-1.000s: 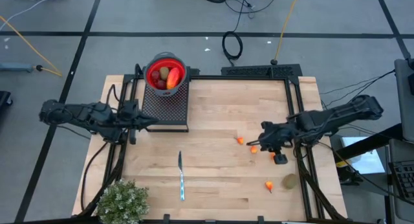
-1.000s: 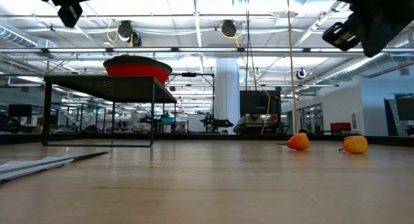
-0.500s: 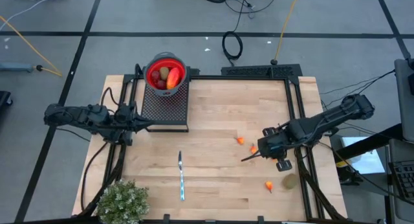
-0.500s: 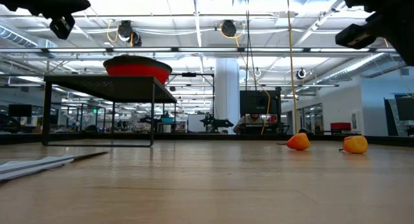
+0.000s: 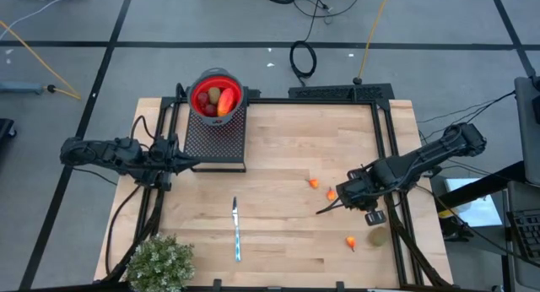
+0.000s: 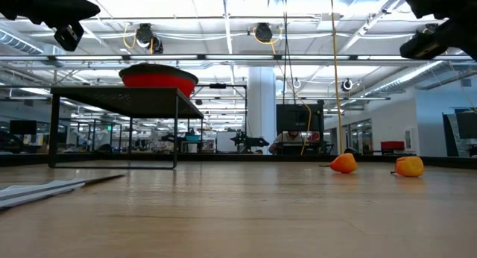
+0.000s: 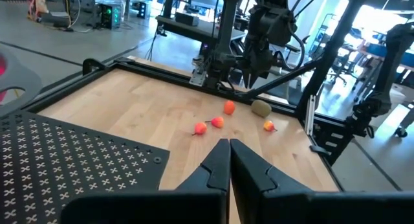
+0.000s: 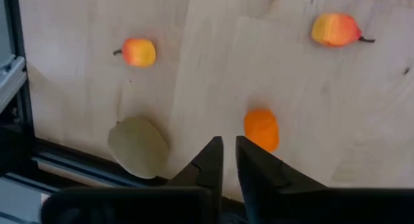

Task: Pick & Place Fruit
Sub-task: Put the orange into the red strainer bowl on the shelf

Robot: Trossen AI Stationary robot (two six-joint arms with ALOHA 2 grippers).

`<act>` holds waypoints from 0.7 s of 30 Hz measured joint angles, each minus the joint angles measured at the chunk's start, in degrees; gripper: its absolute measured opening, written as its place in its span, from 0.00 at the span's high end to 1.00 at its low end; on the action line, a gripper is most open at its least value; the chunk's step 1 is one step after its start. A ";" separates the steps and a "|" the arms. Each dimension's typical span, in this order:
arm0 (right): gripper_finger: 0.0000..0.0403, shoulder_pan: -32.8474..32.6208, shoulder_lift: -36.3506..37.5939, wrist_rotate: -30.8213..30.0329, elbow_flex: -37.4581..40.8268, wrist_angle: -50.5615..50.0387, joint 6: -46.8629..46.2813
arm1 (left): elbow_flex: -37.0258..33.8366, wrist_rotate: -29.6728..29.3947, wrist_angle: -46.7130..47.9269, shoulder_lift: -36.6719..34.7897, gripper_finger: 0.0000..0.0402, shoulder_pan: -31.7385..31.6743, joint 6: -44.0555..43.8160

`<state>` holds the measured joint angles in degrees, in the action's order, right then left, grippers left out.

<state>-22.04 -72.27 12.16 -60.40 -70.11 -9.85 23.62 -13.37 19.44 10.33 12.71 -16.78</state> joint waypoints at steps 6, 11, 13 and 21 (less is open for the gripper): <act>0.74 0.00 0.00 -0.01 0.01 -0.02 0.00 | 0.00 0.00 0.00 0.00 0.98 0.00 0.13; 0.60 0.02 0.00 0.00 1.11 0.07 -0.71 | 0.00 0.00 0.00 0.02 0.98 0.01 0.13; 0.55 0.02 0.00 -0.02 2.44 -0.05 -2.29 | 0.00 0.00 0.00 0.02 0.99 0.01 0.13; 0.45 0.02 -0.02 -0.34 7.03 2.10 -3.02 | 0.00 0.00 0.02 0.04 0.97 0.00 0.11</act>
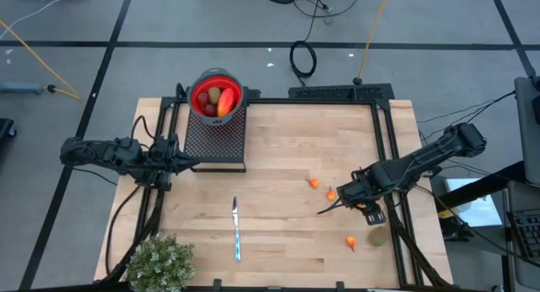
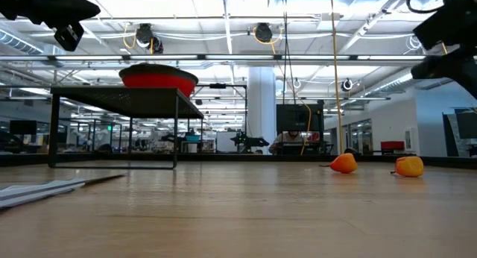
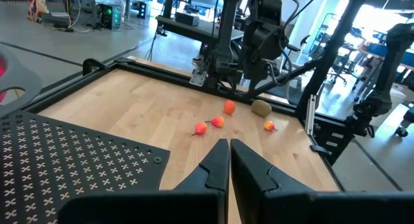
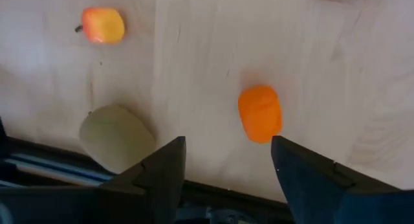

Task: Pick & Place Fruit
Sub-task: Put the orange into the red strainer bowl on the shelf

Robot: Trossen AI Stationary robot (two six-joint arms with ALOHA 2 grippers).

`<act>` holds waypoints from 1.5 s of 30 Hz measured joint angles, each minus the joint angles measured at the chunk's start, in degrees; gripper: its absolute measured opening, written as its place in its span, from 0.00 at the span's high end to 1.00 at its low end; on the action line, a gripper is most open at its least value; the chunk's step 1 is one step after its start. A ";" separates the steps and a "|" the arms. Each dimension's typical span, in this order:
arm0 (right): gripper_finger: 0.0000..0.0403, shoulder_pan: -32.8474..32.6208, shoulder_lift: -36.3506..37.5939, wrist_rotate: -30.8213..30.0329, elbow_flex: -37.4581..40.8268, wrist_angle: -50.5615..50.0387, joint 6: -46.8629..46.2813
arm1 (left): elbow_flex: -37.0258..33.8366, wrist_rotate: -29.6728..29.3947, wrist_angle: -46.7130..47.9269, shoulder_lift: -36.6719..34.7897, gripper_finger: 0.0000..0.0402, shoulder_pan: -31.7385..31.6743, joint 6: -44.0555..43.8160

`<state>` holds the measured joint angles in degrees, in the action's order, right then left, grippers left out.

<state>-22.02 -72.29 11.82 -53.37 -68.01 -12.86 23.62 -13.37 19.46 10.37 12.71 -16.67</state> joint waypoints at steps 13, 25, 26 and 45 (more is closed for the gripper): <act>0.44 0.00 0.00 -1.49 5.60 6.31 0.02 | 0.00 -0.02 0.02 0.00 0.97 0.01 -0.33; 0.43 0.04 0.01 -6.11 8.62 8.81 0.46 | 0.00 -0.02 0.02 0.00 0.96 0.01 -0.58; 0.43 0.07 0.00 -6.12 8.62 9.20 0.51 | 0.00 -0.03 0.02 0.00 0.97 0.00 -0.60; 0.43 0.07 0.02 -6.16 13.97 15.45 1.57 | 0.00 -0.08 0.02 0.00 0.99 0.02 -0.76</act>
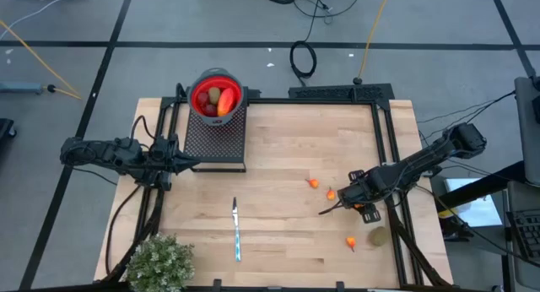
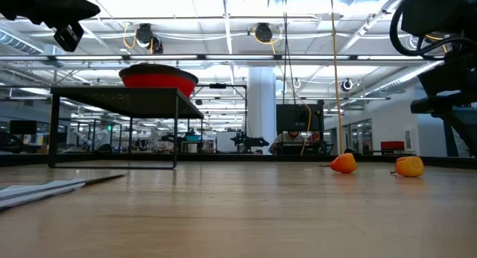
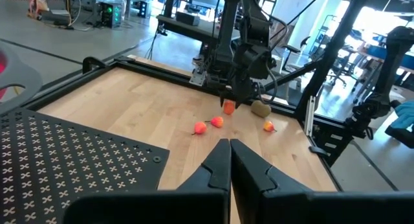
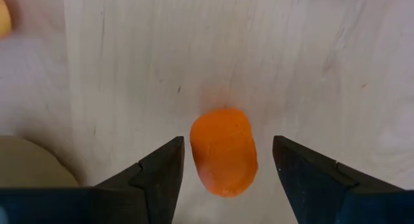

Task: Pick & Place Fruit
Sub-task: Put the orange into the red strainer bowl on the shelf

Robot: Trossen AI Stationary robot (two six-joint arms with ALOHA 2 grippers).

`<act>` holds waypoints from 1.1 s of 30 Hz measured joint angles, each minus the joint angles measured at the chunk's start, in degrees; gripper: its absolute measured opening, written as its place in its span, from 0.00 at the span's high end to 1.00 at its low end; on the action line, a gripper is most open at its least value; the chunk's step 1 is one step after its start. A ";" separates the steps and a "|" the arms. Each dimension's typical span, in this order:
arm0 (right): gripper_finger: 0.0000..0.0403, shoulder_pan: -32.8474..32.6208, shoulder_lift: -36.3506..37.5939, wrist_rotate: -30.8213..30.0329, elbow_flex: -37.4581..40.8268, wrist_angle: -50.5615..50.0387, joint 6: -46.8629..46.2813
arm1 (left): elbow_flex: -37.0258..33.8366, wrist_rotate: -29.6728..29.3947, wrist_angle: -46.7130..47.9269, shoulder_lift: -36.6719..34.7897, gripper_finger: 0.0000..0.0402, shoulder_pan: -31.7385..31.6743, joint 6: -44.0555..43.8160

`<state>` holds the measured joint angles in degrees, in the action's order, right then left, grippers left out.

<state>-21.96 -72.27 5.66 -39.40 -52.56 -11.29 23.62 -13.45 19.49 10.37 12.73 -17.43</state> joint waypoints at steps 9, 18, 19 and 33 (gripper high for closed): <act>0.43 0.00 -0.01 0.05 0.33 0.26 -0.24 | 0.00 -0.09 0.00 0.00 0.97 0.00 0.02; 0.43 0.00 0.00 0.01 0.33 0.20 -0.26 | 0.00 -0.09 0.00 0.00 0.97 0.00 0.16; 0.43 0.00 0.00 0.03 0.33 0.20 -0.26 | 0.00 -0.09 0.00 0.00 0.97 0.00 0.15; 0.43 -0.07 0.00 -0.03 2.73 1.07 -2.60 | 0.00 -0.03 0.00 0.00 0.97 -0.02 -1.07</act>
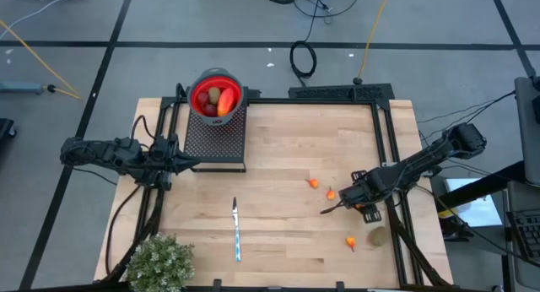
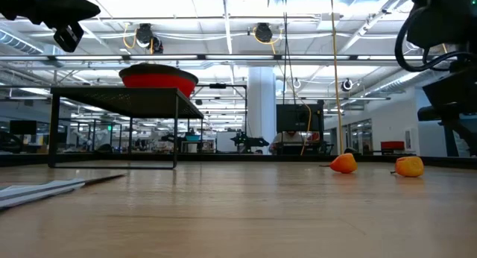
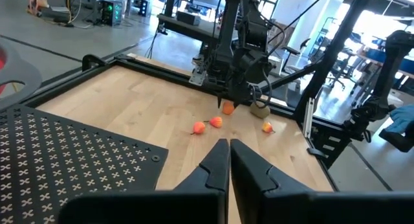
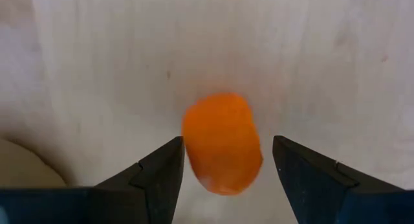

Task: Pick & Place Fruit
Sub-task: Put the orange into the red strainer bowl on the shelf

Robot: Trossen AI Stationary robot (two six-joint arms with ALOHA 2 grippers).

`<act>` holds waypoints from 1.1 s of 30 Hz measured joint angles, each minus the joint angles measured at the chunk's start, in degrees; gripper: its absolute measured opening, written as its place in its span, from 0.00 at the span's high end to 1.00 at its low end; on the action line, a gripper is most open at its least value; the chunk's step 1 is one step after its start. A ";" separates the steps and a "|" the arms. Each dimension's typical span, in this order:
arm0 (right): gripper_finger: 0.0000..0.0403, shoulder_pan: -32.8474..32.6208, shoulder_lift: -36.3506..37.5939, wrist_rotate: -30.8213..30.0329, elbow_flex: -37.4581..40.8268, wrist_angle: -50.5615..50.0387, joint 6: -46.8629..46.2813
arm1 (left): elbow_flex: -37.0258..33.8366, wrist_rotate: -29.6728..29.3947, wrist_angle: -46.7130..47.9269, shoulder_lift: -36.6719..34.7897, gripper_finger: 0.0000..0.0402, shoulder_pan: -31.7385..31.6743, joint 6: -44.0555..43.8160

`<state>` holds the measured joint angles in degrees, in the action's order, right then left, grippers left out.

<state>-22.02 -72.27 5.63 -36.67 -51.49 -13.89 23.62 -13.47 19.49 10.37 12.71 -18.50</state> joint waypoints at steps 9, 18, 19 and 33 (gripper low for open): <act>0.48 0.02 0.00 -1.36 0.00 0.45 -0.02 | 0.00 0.00 -0.02 0.00 0.95 0.01 -0.02; 0.65 0.00 0.00 -1.14 0.00 0.38 -0.02 | 0.00 -0.02 -0.02 0.00 0.95 0.00 -1.82; 0.67 0.00 0.00 -1.12 -0.04 0.38 -0.02 | 0.00 -0.03 -0.02 0.00 0.95 0.02 -2.74; 0.74 0.00 0.00 -1.70 -11.55 0.27 2.44 | 0.00 -2.33 -0.09 0.11 0.95 0.02 -11.22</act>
<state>-22.02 -72.27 3.93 -48.21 -51.22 -11.45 23.62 -15.81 19.40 10.48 12.73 -29.73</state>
